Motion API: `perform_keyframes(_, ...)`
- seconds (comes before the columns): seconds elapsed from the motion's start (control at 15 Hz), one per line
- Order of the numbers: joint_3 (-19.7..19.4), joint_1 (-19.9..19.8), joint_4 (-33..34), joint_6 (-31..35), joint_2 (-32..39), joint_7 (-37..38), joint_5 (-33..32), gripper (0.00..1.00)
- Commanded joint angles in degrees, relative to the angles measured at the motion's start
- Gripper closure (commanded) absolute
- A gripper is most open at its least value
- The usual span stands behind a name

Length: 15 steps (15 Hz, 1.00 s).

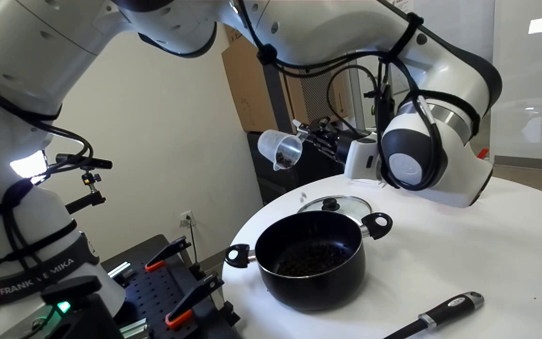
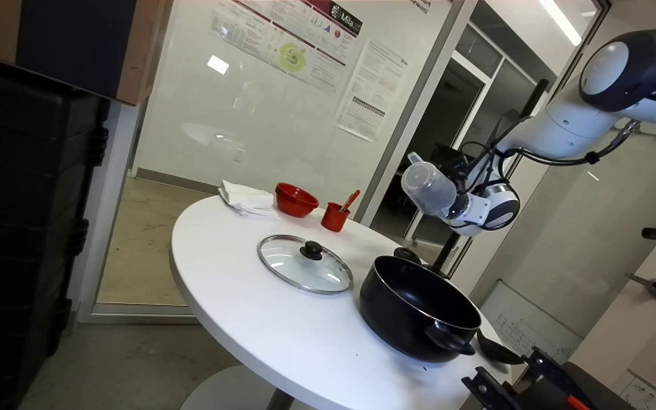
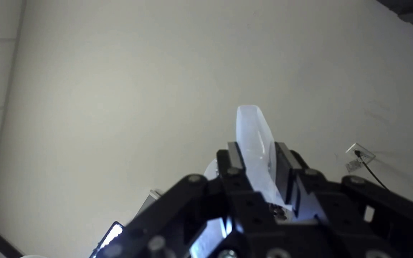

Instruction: Pour the contents of the jug into the pot

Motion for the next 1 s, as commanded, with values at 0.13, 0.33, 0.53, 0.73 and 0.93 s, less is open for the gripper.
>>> perform_keyframes(0.13,-1.6,-1.3,0.5,-0.3,0.6,3.6,1.1,0.94)
perform_keyframes(0.33,-2.0,-2.3,0.5,-1.5,1.0,6.4,0.8,0.94)
perform_keyframes(0.53,-1.7,-3.4,0.8,-2.5,2.0,10.3,1.2,0.94)
perform_keyframes(0.73,-1.4,-4.4,1.2,-5.9,3.3,14.7,0.8,0.94)
perform_keyframes(0.93,-1.8,-4.6,1.0,-8.8,4.2,17.2,0.8,0.94)
